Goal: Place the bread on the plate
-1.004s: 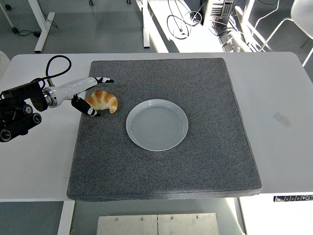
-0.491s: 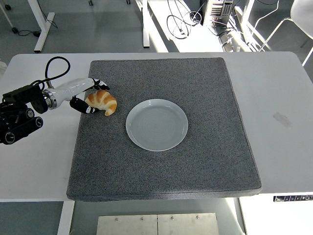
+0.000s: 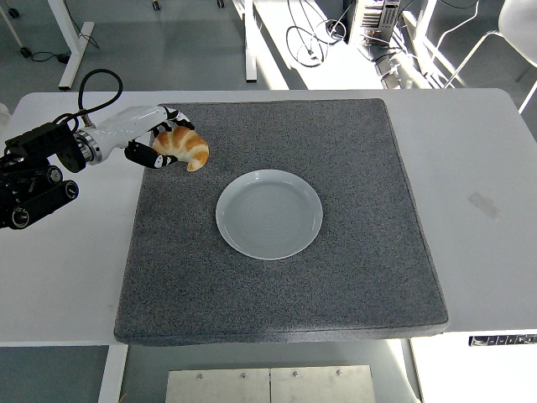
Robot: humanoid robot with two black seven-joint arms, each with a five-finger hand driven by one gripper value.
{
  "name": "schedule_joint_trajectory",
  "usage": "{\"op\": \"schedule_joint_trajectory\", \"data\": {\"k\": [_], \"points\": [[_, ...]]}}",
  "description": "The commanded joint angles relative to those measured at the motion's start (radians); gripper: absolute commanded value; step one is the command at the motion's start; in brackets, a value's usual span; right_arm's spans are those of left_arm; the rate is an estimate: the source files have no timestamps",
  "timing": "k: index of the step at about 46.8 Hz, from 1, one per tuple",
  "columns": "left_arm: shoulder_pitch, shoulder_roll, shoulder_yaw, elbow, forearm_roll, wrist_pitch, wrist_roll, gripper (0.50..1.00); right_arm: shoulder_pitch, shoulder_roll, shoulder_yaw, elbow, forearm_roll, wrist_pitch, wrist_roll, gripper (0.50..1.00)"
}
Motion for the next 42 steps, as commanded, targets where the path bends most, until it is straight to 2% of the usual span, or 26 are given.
{"op": "schedule_joint_trajectory", "data": {"k": [1, 11, 27, 33, 42], "points": [[-0.058, 0.012, -0.007, -0.004, -0.005, 0.007, -0.001, 0.5, 0.0, 0.0, 0.0, 0.001, 0.0, 0.0, 0.0, 1.0], [-0.222, 0.038, -0.001, -0.002, -0.057, 0.002, -0.017, 0.5, 0.001, 0.0, 0.0, 0.001, 0.0, 0.0, 0.0, 1.0], [-0.239, 0.023, 0.002, -0.001, -0.055, 0.003, -0.022, 0.5, 0.0, 0.0, 0.0, 0.0, 0.0, 0.0, 0.0, 1.0], [-0.243, -0.014, 0.002, 0.004, -0.058, 0.002, -0.022, 0.5, 0.0, 0.0, 0.0, 0.001, 0.0, 0.0, 0.0, 1.0], [-0.246, -0.135, 0.002, 0.013, -0.058, 0.005, -0.021, 0.5, 0.001, 0.0, 0.0, 0.0, 0.0, 0.0, 0.0, 1.0]]}}
